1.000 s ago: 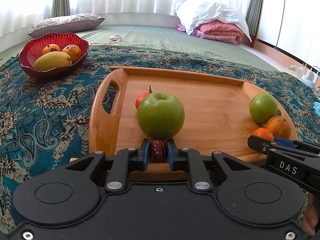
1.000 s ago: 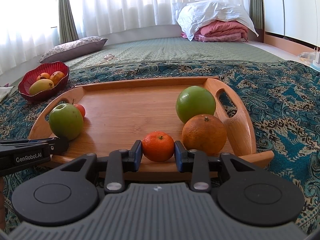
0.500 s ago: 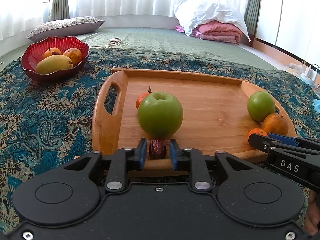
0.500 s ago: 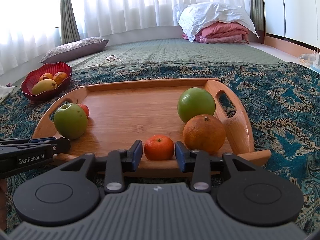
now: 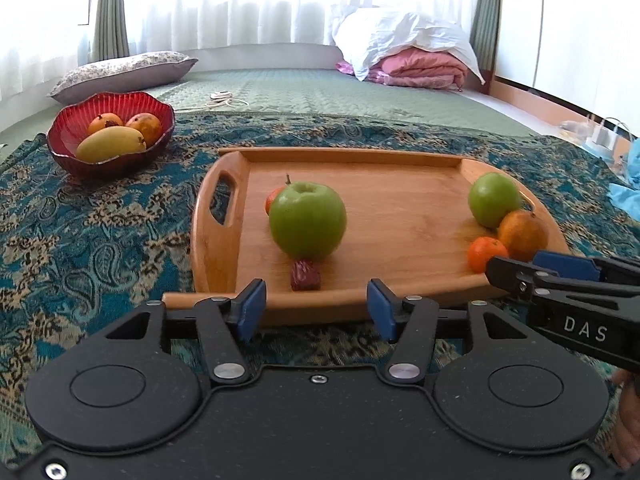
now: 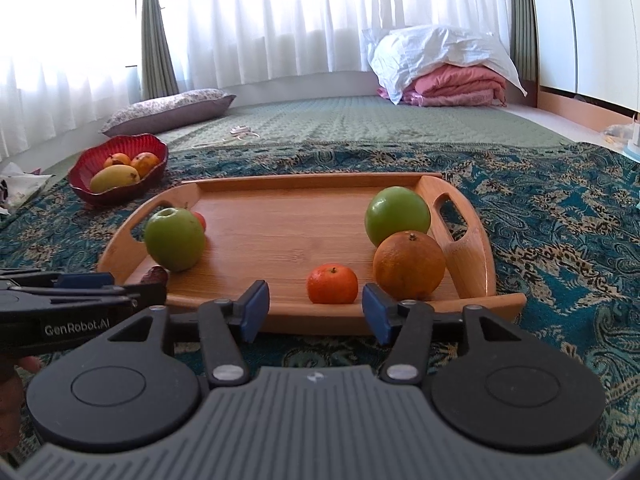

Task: Organize fruits
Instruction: 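Lower the tangerine onto the tray and open the right tool while the left tool releases the date, then withdraw both open tools from the tray toward the remaining tangerine and date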

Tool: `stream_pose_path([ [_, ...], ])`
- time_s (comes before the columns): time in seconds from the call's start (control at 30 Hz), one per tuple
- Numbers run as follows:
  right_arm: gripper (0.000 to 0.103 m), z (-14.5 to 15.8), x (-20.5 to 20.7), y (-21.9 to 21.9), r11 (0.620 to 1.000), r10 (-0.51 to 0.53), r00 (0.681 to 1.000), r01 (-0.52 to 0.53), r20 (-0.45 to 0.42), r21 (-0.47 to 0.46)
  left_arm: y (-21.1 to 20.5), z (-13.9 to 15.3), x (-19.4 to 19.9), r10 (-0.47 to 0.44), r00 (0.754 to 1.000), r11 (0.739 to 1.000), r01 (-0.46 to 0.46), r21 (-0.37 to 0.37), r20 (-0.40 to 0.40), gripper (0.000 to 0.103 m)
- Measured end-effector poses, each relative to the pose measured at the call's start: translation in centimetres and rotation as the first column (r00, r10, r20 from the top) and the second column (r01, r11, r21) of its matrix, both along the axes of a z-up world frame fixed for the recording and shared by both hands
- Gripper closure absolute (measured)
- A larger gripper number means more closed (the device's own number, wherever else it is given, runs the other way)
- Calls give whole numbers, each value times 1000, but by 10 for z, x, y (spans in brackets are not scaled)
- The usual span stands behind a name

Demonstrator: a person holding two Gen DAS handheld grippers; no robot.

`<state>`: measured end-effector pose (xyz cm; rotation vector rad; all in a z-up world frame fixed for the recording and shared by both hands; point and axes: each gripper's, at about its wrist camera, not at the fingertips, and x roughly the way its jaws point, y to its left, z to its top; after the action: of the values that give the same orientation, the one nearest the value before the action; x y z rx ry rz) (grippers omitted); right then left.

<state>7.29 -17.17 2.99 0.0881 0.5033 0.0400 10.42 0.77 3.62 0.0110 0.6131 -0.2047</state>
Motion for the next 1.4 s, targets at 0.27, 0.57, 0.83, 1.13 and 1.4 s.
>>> stream_pose_path([
  [0.27,29,3,-24,2,998,48,997,-45,54,-46,1,-2,-25,-15,1000,1000,15,-14,-1,41],
  [0.57,27,-5,-49,-5,996,62,997,-58,55,-69,-5,-1,-52,-67,997,998,67,-4,30,25],
  [0.83,26,-12,-62,-10,992,80,996,-75,43,-101,-12,-2,-67,-119,993,993,119,-15,24,19],
  [1.13,22,-18,-73,-21,986,99,994,-94,35,-135,-24,-8,-80,-157,988,986,157,-48,-5,17],
  [1.4,20,-17,-81,-39,988,81,996,-76,30,-135,-39,-17,-85,-171,985,981,167,-102,-28,27],
])
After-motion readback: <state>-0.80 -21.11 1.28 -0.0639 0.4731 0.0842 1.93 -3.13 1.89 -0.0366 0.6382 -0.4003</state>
